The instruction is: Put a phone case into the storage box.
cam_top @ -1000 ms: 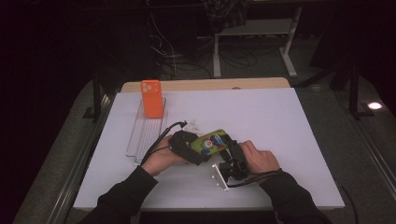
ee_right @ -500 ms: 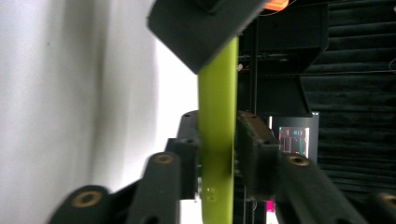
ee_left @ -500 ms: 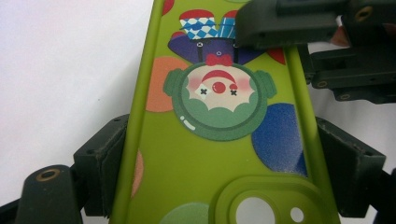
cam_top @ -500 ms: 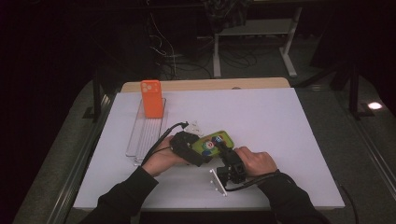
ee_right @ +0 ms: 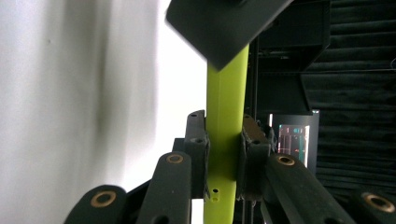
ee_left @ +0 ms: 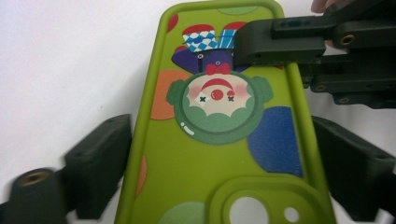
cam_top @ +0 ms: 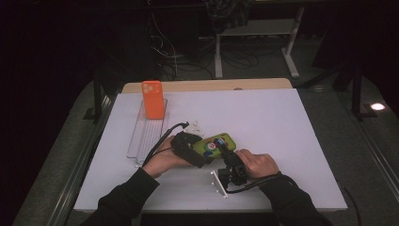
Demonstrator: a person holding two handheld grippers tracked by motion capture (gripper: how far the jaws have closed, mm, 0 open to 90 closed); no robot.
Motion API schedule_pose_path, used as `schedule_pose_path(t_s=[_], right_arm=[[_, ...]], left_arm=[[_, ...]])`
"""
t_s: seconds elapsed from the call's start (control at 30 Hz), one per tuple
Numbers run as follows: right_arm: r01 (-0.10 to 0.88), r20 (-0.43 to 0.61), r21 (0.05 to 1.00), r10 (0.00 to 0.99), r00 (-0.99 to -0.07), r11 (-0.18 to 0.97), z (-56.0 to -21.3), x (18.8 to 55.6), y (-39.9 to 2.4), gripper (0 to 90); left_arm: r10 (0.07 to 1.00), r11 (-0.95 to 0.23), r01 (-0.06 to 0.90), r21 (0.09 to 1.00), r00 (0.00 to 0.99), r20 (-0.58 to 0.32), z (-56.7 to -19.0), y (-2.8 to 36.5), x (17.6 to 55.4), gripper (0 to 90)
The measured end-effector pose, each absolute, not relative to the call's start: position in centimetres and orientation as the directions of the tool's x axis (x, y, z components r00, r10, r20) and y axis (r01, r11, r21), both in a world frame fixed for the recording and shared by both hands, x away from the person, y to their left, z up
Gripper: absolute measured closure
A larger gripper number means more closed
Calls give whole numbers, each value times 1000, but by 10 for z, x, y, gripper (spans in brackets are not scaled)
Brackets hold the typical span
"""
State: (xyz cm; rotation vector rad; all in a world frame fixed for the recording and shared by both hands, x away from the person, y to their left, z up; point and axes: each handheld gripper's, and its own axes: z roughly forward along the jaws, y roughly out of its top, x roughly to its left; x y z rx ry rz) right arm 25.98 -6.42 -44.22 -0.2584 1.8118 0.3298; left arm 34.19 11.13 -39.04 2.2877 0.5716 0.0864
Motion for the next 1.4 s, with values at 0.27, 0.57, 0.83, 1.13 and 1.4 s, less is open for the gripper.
schedule_pose_path(t_s=[0.27, 0.57, 0.83, 1.13, 1.4], right_arm=[[-294, -956, 125, 36, -291, 948, -438, 266, -72, 757], [-190, -908, 246, 157, -389, 951, -433, 277, -88, 756], [-115, -831, 392, 297, -471, 913, -426, 285, -97, 756], [41, -615, 620, 518, -594, 784, -418, 292, -107, 756], [200, -343, 776, 665, -663, 598, -409, 303, -119, 756]], left_arm=[[413, -621, 350, 701, 907, -87, -386, 120, 346, 0], [430, -623, 352, 699, 900, -70, -387, 128, 350, 0], [442, -621, 362, 695, 894, -71, -389, 128, 352, 0], [459, -597, 369, 713, 885, -74, -391, 126, 354, 0], [441, -629, 354, 692, 896, -58, -391, 126, 353, 0]])
